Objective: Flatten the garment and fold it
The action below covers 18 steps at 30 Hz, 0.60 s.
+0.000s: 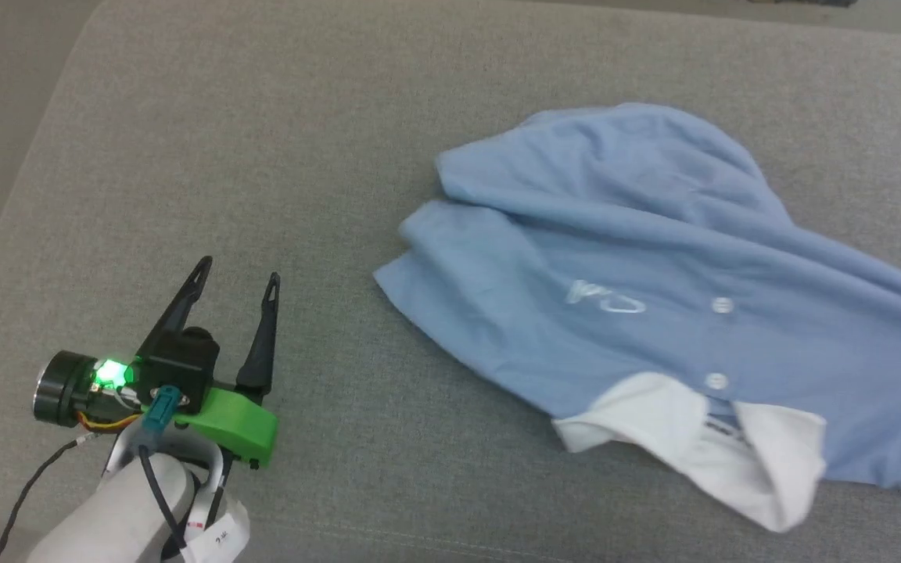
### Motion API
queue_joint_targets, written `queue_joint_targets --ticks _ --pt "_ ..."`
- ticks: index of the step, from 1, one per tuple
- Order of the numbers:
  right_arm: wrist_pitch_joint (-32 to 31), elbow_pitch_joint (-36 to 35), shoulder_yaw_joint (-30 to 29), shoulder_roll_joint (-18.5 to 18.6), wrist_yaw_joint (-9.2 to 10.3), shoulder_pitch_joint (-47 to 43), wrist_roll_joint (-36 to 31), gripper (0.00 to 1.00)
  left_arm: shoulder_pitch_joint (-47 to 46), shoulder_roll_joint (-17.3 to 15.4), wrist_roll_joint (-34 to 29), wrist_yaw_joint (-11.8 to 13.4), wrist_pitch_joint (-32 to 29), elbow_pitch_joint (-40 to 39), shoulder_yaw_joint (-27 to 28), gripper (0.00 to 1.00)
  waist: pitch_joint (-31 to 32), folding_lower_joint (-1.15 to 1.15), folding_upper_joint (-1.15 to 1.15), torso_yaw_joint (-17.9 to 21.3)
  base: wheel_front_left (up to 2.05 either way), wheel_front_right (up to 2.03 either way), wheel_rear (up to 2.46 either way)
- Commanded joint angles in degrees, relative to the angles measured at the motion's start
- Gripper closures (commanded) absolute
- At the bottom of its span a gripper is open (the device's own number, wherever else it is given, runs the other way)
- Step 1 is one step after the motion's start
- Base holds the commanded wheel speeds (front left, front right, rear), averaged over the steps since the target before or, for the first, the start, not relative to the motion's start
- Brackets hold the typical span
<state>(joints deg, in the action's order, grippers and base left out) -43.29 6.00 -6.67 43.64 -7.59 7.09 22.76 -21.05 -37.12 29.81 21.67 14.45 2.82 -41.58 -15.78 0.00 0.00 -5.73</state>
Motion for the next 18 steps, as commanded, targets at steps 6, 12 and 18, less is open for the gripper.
queue_joint_targets --ticks 6,12,18 --pt "5.0 7.8 -1.1 -0.8 0.1 1.1 -4.1 0.0 -1.3 0.9 -0.2 -0.5 0.2 0.8 -0.3 0.0 -2.1 0.0 0.0 -1.3 0.0 0.0 0.0" --pt "12.8 6.7 1.4 -4.8 0.1 4.8 -3.7 0.0 -1.1 1.0 0.6 -0.8 -0.1 1.5 -0.3 0.0 -0.6 0.0 0.0 -0.2 0.0 0.0 0.0" --pt "22.1 1.0 3.9 -8.3 0.1 7.0 -0.8 0.0 -0.4 0.9 2.5 -1.1 -0.6 1.0 0.3 0.0 1.7 0.0 0.0 2.0 0.0 0.0 0.0"
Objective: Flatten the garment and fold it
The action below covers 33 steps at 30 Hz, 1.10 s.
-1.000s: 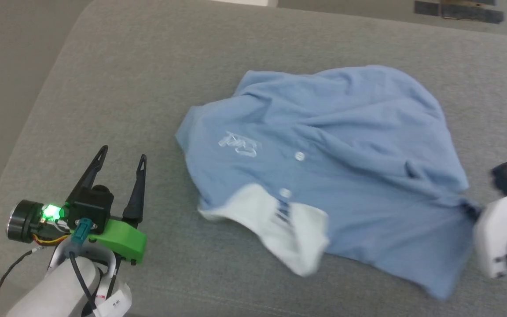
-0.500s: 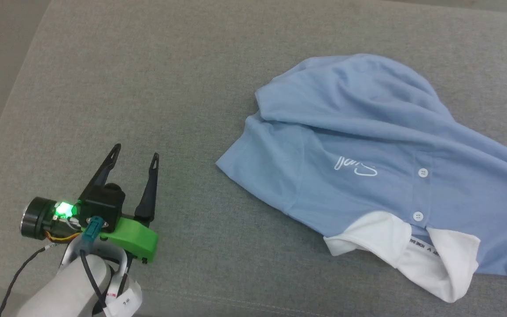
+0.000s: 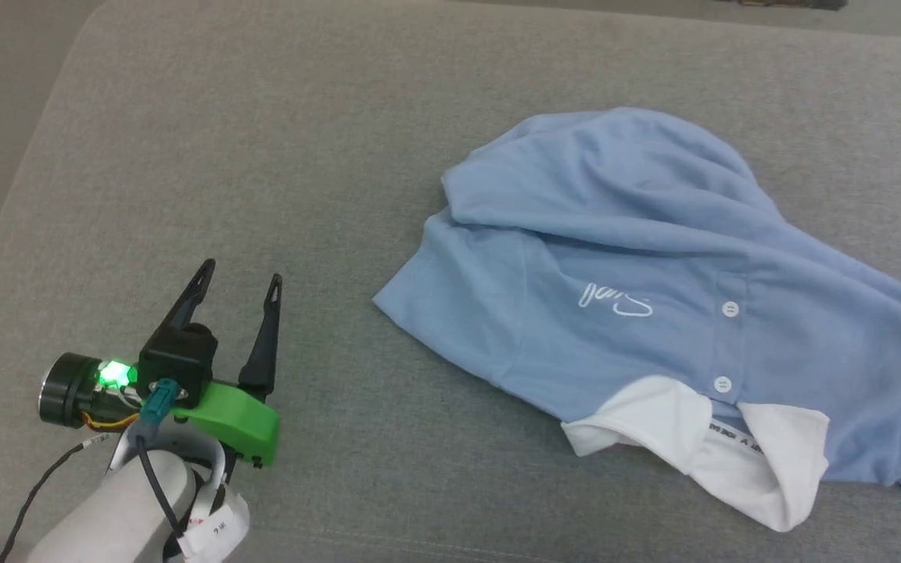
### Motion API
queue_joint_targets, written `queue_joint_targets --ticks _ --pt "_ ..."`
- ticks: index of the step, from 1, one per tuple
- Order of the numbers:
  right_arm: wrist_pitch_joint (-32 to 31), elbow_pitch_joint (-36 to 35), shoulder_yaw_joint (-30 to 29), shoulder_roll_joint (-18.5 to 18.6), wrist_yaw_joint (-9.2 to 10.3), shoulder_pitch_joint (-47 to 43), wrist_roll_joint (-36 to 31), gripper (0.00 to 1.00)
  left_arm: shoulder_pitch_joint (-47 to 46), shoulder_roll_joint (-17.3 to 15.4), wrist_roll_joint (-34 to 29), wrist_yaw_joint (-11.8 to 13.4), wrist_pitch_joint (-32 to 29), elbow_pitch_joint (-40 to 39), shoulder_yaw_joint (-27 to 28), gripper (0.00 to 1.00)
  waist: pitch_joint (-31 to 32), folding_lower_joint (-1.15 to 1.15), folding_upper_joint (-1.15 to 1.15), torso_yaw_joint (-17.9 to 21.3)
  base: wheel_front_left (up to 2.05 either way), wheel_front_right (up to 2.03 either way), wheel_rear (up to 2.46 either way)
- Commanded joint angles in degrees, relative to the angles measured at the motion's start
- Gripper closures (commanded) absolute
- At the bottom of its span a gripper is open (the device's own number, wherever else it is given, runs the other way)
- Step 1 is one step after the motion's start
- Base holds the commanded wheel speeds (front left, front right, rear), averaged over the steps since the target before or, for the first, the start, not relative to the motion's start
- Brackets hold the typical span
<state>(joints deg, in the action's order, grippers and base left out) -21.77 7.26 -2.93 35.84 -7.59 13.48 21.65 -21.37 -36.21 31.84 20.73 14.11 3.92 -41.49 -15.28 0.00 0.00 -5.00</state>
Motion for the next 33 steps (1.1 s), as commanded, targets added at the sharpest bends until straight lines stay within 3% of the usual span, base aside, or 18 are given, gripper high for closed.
queue_joint_targets --ticks 1,7,12,15,19,23,27,33 --pt "2.0 -1.1 0.5 -1.1 0.1 0.6 0.6 0.0 0.0 0.0 0.8 -0.2 -0.3 -0.3 0.3 0.0 1.6 0.0 0.0 1.7 0.0 0.0 0.0" --pt "13.5 -6.1 -0.1 -7.1 0.1 -2.6 0.9 0.0 0.8 -0.1 2.6 0.1 -1.0 -1.8 1.2 0.0 3.1 0.0 0.0 3.8 0.0 0.0 0.0" --pt "21.3 -9.4 -3.0 -14.8 0.1 -8.0 -1.5 0.0 1.8 -0.8 4.8 -0.1 -3.5 -3.8 1.4 0.0 3.5 0.0 0.0 5.5 0.0 0.0 0.0" --pt "24.2 -10.8 -6.3 -20.3 0.1 -10.7 -3.9 0.0 1.8 -1.9 6.4 -1.1 -8.2 -5.0 0.4 0.0 3.3 0.0 0.0 6.7 0.0 0.0 0.0" --pt "25.1 -12.5 -8.3 -24.9 0.1 -12.6 -7.3 0.0 -0.1 -3.5 8.0 -2.9 -16.9 -7.3 -1.9 0.0 2.3 0.0 0.0 8.4 0.0 0.0 0.0" --pt "24.8 -13.7 -9.2 -26.9 0.1 -12.9 -9.4 0.0 -3.1 -4.6 10.0 -4.7 -27.7 -9.0 -4.5 0.0 0.9 0.0 0.0 10.0 0.0 0.0 0.0" --pt "24.9 -14.5 -9.6 -27.5 0.1 -12.5 -10.2 0.0 -6.0 -5.0 11.8 -4.5 -37.2 -8.3 -6.1 0.0 -0.7 0.0 0.0 11.5 0.0 0.0 0.0" --pt "25.6 -14.6 -9.4 -28.3 0.1 -12.2 -10.8 0.0 -10.0 -5.2 11.7 -3.7 -44.4 -5.0 -7.0 0.0 -3.1 0.0 0.0 13.3 0.0 0.0 0.0"
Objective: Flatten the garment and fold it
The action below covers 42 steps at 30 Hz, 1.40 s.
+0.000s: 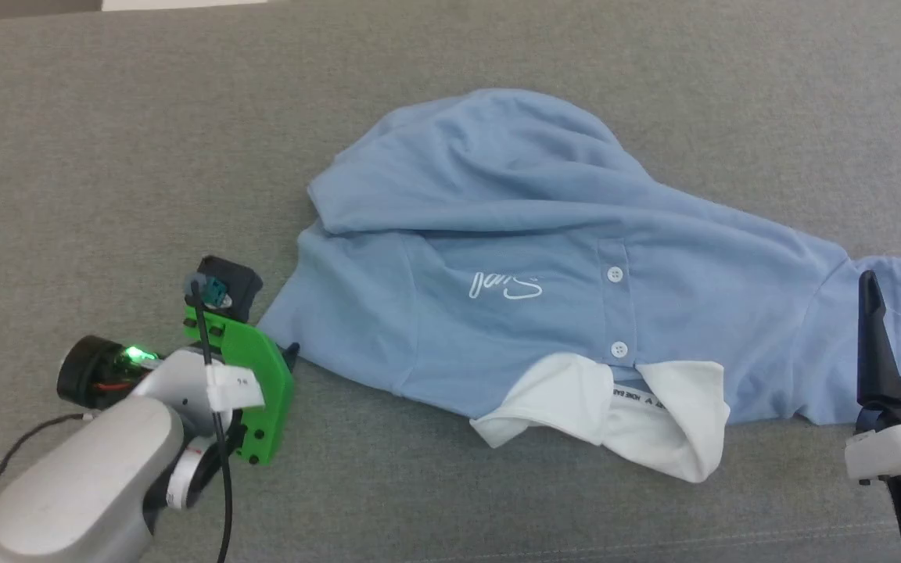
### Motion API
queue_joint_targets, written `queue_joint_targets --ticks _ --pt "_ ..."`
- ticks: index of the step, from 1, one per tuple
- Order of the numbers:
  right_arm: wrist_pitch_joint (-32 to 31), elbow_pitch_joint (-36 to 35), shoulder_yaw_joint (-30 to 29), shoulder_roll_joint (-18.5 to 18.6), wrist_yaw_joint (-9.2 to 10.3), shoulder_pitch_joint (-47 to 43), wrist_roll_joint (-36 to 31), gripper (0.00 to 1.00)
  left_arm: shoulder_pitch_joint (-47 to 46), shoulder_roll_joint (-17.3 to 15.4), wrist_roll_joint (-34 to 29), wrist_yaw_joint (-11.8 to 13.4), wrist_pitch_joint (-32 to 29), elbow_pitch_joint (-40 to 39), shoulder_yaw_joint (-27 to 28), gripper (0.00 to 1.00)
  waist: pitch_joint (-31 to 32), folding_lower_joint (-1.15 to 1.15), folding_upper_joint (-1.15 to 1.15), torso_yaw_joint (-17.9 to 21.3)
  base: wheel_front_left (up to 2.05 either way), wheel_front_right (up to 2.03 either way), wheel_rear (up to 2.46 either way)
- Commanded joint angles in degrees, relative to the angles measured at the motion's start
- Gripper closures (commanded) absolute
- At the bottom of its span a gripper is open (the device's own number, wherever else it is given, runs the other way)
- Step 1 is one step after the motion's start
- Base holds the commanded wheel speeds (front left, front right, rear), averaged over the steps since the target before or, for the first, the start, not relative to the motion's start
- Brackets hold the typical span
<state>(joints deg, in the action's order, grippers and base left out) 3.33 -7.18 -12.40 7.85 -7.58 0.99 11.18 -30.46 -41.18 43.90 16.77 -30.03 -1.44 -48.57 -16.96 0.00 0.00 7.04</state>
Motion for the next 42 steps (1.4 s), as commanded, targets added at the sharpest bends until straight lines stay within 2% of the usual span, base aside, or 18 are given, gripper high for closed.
queue_joint_targets --ticks 1,10,11,12,15,18,22,27,32,37,42 --pt "0.6 -0.2 0.2 -0.5 0.09 0.3 -0.5 0.0 -1.4 -0.3 -0.5 0.2 -0.8 0.8 -0.1 0.0 -1.8 0.0 0.0 1.5 0.0 0.0 0.0" --pt "1.9 0.6 0.0 -1.8 0.09 0.9 -1.3 0.0 -2.0 0.6 2.0 -0.7 -3.5 4.9 -0.3 0.0 -4.3 0.0 0.0 2.5 0.0 0.0 0.0" --pt "2.0 0.8 -0.1 -1.9 0.09 0.9 -1.4 0.0 -1.4 1.1 3.4 -1.3 -4.3 5.2 -0.4 0.58 -4.5 0.0 0.0 2.4 0.0 0.0 0.0" --pt "2.0 0.9 -0.2 -2.0 0.09 1.0 -1.6 0.0 -0.8 1.3 4.5 -1.8 -5.1 5.3 -0.5 1.0 -4.5 0.0 0.0 2.3 0.0 0.0 0.0" --pt "1.9 1.1 0.0 -1.9 0.09 1.1 -2.0 0.0 -0.1 1.0 5.6 -2.8 -5.9 5.4 -0.9 1.0 -4.6 0.0 0.0 1.8 0.0 0.0 0.0" --pt "0.9 1.0 0.5 -1.2 0.09 0.9 -2.3 0.0 0.2 1.1 5.0 -1.6 -2.5 5.7 0.6 1.0 -4.0 0.0 0.0 1.0 0.0 0.0 0.0" --pt "-3.8 1.7 2.0 1.1 0.09 -0.3 -1.8 0.0 1.0 0.6 4.0 0.6 3.3 5.6 3.3 1.0 -2.3 0.0 0.0 -0.4 0.0 0.0 0.0" --pt "-15.3 0.9 6.0 6.4 0.09 -5.1 0.6 0.0 3.5 -1.2 3.6 3.4 9.5 3.0 6.8 1.0 0.5 0.0 0.0 -2.3 0.0 0.0 0.0" --pt "-27.5 -1.5 4.4 10.2 0.09 -10.4 3.1 0.0 6.7 -3.6 3.8 5.6 11.4 -1.5 8.3 1.0 2.2 0.0 0.0 -3.7 0.0 0.0 0.0" --pt "-37.7 -2.7 -0.7 10.4 0.09 -12.0 2.2 0.0 9.7 -6.0 4.2 7.8 11.7 -5.9 9.3 1.0 2.4 0.0 0.0 -5.0 0.0 0.0 0.0" --pt "-44.6 -1.7 -2.4 8.8 0.09 -10.4 2.8 0.0 11.0 -7.0 4.3 8.8 11.4 -9.0 9.2 1.0 1.5 0.0 0.0 -6.3 0.0 0.0 0.0"
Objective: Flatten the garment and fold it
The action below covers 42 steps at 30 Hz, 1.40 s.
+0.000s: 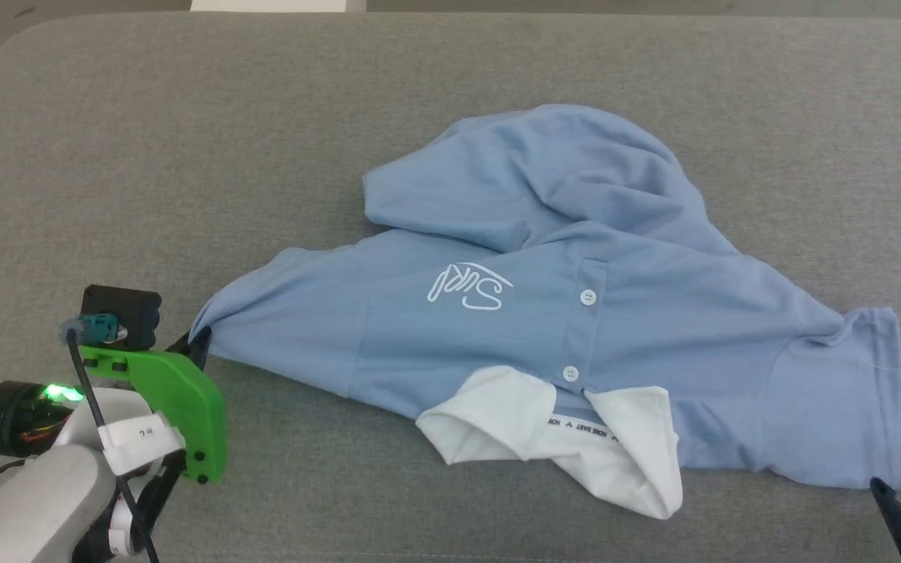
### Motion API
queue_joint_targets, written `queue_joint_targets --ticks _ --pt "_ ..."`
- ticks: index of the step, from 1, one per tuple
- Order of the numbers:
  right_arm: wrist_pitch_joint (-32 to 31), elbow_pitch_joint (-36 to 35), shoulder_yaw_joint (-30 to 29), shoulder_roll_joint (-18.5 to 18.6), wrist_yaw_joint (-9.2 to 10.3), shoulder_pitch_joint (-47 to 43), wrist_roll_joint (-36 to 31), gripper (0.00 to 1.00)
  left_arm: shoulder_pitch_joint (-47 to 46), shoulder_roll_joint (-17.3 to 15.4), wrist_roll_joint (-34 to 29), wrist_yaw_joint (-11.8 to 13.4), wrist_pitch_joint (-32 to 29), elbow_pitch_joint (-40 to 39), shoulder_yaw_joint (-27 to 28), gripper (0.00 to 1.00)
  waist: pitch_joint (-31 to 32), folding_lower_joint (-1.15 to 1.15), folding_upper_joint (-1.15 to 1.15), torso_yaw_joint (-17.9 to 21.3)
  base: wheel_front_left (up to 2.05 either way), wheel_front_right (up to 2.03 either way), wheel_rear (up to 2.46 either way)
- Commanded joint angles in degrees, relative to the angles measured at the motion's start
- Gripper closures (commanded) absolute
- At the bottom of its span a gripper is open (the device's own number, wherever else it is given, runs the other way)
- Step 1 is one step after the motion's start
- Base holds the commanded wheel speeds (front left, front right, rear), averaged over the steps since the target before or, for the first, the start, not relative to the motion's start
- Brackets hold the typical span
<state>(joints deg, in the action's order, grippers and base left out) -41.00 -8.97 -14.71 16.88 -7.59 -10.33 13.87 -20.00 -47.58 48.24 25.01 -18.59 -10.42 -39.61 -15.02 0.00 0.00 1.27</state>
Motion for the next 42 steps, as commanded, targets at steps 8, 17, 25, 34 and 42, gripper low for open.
queue_joint_targets --ticks 8,17,25,34,42 --pt "-3.2 4.4 -1.0 -0.7 0.1 3.8 -2.6 0.0 0.2 -0.5 -0.9 0.8 -1.1 -2.6 -1.0 1.0 -2.3 0.0 0.0 -2.0 0.0 0.0 0.0" --pt "-4.2 9.3 1.3 -2.9 0.1 4.4 -3.2 1.0 -0.8 -0.3 -1.4 0.5 -1.8 -3.2 -1.5 1.0 -4.1 0.0 0.0 -2.8 0.0 0.0 0.0" --pt "-0.1 7.1 1.9 -1.1 0.1 6.1 0.0 1.0 0.1 -0.7 -0.9 -0.1 -1.6 -2.1 -1.8 1.0 -0.7 0.0 0.0 -1.7 0.0 0.0 0.0" --pt "-1.5 -1.0 -0.1 5.6 0.1 11.0 12.5 1.0 -0.5 -2.8 0.5 0.0 -0.9 -4.6 1.0 1.0 5.8 0.0 0.0 0.1 0.0 0.0 0.0" --pt "-6.6 -6.8 -2.6 11.3 0.1 22.0 22.6 1.0 -7.2 -6.6 0.6 -2.1 -1.8 -10.6 5.5 1.0 9.3 0.0 0.0 1.1 0.0 0.0 0.0"
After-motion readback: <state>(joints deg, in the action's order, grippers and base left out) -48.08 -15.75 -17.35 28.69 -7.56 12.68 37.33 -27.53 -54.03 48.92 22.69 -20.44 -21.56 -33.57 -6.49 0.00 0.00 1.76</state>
